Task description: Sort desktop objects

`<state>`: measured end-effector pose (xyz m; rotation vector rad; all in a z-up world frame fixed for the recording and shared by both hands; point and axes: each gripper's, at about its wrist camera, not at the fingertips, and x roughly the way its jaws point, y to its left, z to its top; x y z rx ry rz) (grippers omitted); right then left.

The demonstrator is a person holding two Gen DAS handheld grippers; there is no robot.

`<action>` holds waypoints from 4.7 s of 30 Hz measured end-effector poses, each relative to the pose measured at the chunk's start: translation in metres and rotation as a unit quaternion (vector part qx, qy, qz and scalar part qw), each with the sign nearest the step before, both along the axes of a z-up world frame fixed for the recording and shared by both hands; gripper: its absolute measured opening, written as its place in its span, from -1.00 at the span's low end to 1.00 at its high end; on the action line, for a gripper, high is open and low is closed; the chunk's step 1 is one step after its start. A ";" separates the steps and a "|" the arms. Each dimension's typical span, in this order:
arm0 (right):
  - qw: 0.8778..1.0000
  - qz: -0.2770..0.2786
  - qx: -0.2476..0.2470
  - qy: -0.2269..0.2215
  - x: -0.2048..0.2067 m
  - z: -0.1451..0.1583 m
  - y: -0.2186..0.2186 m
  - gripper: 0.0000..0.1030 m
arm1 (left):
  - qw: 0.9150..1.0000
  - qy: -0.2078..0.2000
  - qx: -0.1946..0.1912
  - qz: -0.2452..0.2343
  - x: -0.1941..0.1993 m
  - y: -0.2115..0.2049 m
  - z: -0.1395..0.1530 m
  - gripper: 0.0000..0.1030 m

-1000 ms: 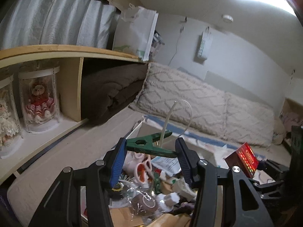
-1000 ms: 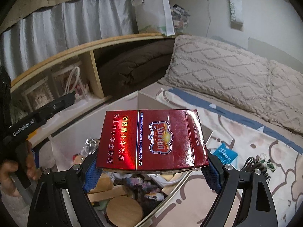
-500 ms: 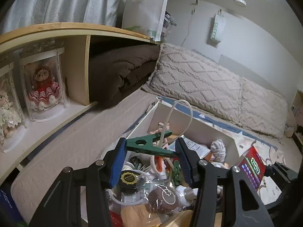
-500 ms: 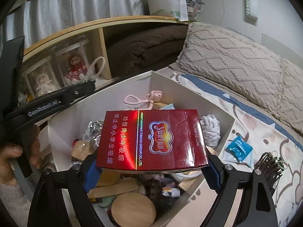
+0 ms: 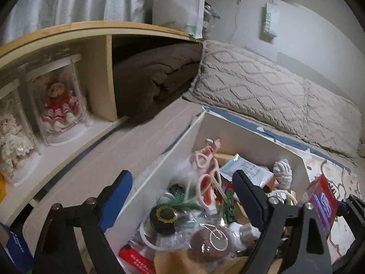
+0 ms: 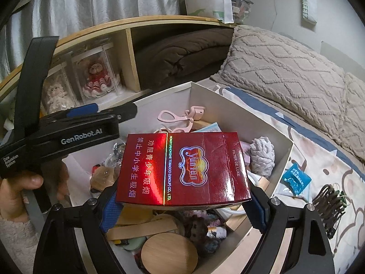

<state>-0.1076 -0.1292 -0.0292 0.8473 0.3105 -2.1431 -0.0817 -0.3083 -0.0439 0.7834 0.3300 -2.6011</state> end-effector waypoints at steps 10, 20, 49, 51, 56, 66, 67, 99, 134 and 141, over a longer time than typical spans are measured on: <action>1.000 -0.006 0.008 0.001 -0.008 0.003 0.000 0.74 | 1.000 0.009 0.001 -0.007 0.004 0.003 0.004 0.75; 1.000 -0.004 0.025 -0.007 -0.025 0.007 -0.007 0.74 | 1.000 0.011 -0.001 -0.009 0.005 0.004 0.006 0.75; 0.994 -0.018 0.066 -0.087 0.001 -0.016 -0.011 1.00 | 1.000 0.021 0.000 -0.014 0.014 0.004 0.011 0.75; 0.994 -0.024 0.063 -0.085 -0.001 -0.016 -0.009 1.00 | 1.000 0.021 0.000 -0.015 0.014 0.004 0.011 0.75; 0.995 -0.035 0.040 -0.079 -0.006 -0.011 -0.002 1.00 | 1.000 0.016 -0.006 -0.016 0.016 0.006 0.010 0.75; 0.995 -0.029 -0.012 -0.098 -0.012 -0.007 0.006 1.00 | 1.000 0.015 -0.012 -0.018 0.014 0.009 0.010 0.75; 0.994 -0.023 -0.019 -0.107 -0.012 -0.008 0.005 1.00 | 1.000 0.016 -0.012 -0.018 0.014 0.009 0.010 0.75; 0.993 -0.060 -0.002 -0.098 0.000 -0.010 0.009 1.00 | 0.999 0.019 -0.018 -0.022 0.019 0.014 0.017 0.75; 0.977 -0.197 -0.077 0.000 -0.025 0.008 0.146 1.00 | 0.994 0.030 -0.072 -0.082 0.005 0.092 0.027 1.00; 0.973 -0.220 -0.070 0.017 -0.020 0.007 0.182 1.00 | 0.991 0.044 -0.070 -0.104 0.001 0.122 0.028 1.00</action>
